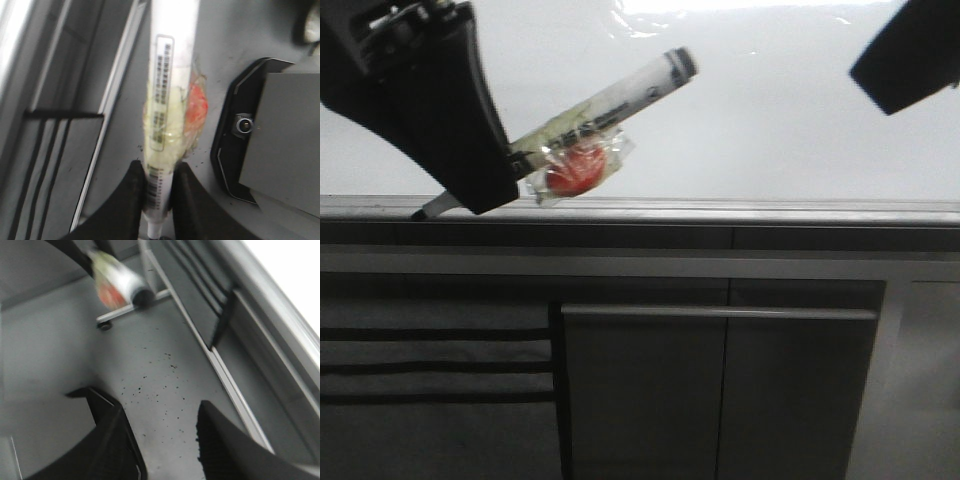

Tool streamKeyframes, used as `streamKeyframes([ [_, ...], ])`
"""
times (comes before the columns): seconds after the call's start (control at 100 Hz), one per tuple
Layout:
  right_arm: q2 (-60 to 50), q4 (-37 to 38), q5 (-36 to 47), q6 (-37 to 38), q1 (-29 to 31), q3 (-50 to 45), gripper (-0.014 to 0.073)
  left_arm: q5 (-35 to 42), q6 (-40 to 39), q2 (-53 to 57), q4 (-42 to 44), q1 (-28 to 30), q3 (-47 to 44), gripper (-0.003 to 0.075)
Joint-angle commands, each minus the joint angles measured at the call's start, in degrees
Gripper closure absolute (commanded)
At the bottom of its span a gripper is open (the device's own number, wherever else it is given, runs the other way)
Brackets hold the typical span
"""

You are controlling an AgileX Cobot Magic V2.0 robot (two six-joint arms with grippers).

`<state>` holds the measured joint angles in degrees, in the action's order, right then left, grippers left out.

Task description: Write number 0 on whiteboard

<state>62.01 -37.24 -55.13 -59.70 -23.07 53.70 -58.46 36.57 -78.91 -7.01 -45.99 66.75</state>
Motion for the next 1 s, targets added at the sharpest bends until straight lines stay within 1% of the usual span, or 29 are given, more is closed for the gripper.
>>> streamKeyframes([
  [0.0,1.65,-1.91,0.81,-5.13,-3.96,3.95,0.0295,-1.13,0.67,1.95,-1.65,-3.02,3.45,0.0741],
  [0.09,3.54,-1.91,2.51,-6.60,-8.34,5.92,0.0295,-1.51,0.80,1.95,-1.65,-4.52,4.59,0.0740],
  [0.19,5.37,-1.78,4.21,-6.76,-11.40,7.39,0.0295,-1.94,0.80,1.95,-1.65,-4.87,5.06,0.0741],
  [0.27,6.51,-1.52,4.78,-6.85,-12.55,8.01,0.0295,-2.31,0.80,1.95,-1.65,-4.87,5.63,0.0740],
  [0.45,7.20,-1.77,6.21,-6.85,-13.02,8.16,0.0299,-2.31,1.60,1.95,-1.65,-4.87,5.86,0.0741],
  [0.52,7.20,-1.89,6.21,-6.85,-13.02,8.16,0.0330,-2.31,1.60,1.95,-1.65,-4.87,5.86,0.0741],
  [0.71,7.20,-1.89,5.82,-6.85,-13.02,8.16,0.0472,-2.21,1.60,1.95,-1.65,-4.87,5.86,0.0741],
  [0.77,7.20,-1.89,5.28,-6.85,-13.02,8.16,0.0503,-2.21,1.60,1.95,-1.65,-4.87,5.86,0.0741],
  [0.99,7.20,-1.89,4.26,-6.85,-13.02,8.16,0.0515,-2.21,1.60,1.95,-1.65,-4.87,5.86,0.0740],
])
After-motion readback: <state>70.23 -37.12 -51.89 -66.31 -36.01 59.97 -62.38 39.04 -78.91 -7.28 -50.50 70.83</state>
